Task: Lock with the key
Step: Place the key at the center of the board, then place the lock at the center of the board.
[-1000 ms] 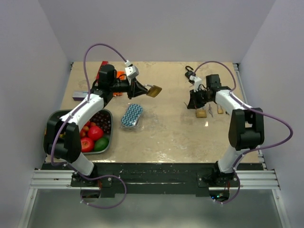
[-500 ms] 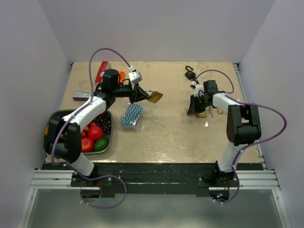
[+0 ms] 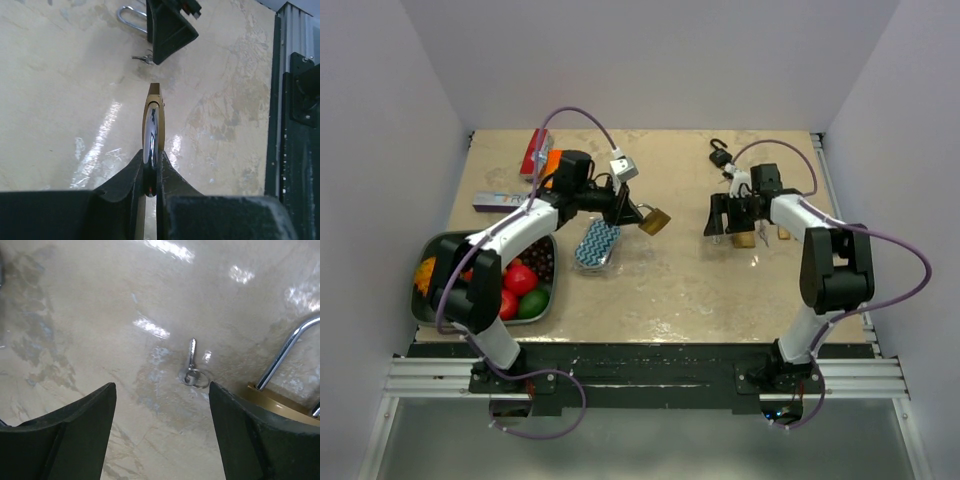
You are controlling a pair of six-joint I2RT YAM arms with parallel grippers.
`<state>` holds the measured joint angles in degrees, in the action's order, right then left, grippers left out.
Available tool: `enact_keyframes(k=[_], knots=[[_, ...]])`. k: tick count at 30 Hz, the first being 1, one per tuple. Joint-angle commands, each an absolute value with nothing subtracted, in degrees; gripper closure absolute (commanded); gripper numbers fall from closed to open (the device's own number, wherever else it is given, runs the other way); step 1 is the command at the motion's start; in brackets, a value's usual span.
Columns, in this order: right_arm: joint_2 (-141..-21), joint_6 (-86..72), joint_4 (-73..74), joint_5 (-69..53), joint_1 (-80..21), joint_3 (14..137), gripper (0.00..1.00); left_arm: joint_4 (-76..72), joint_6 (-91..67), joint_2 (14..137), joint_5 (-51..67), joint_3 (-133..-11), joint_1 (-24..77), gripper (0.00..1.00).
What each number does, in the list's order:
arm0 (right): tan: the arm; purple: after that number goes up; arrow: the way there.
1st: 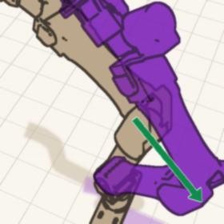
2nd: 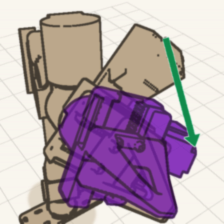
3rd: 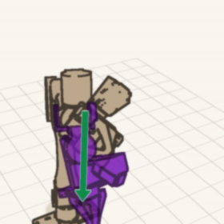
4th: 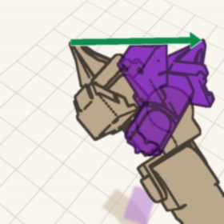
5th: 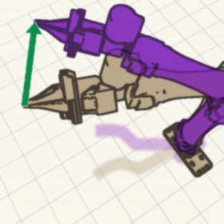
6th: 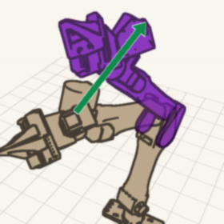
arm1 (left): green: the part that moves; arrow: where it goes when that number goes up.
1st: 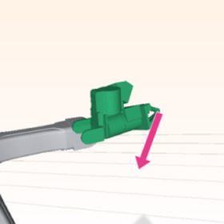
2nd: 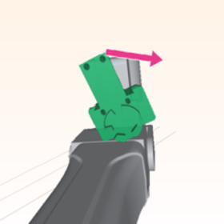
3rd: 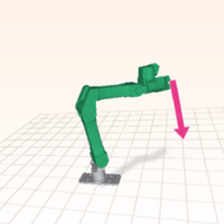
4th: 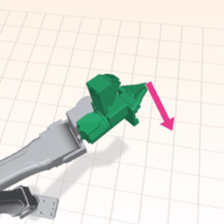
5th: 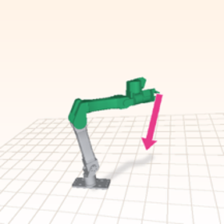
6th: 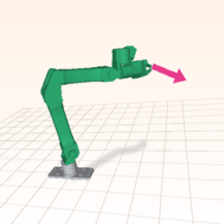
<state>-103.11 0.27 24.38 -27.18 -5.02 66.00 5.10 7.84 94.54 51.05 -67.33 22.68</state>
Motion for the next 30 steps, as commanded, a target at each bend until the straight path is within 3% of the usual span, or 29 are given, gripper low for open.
enact_keyframes(k=[1, 7, 14, 23, 30], knots=[[-95.2, 6.8, 22.9, -30.3, -8.1, 70.4, 0.21, 8.1, 0.4, 98.3, 53.6, -76.5, 25.0, 1.00], [-86.6, 15.9, 17.7, -23.9, -16.8, 65.8, 0.16, 9.2, -16.2, 105.0, 57.8, -81.6, 25.5, 1.00], [-84.3, 19.1, 11.2, -16.5, -27.2, 63.4, 0.11, 14.2, -19.8, 109.0, 60.5, -86.6, 25.5, 1.00], [-85.2, 22.1, 9.1, -13.3, -31.6, 61.6, 0.09, 13.7, -22.3, 109.0, 63.6, -87.0, 25.5, 1.00], [-85.6, 22.4, 7.3, -11.0, -32.1, 60.8, 0.17, 13.3, -22.8, 108.7, 64.4, -86.7, 25.5, 1.00]])
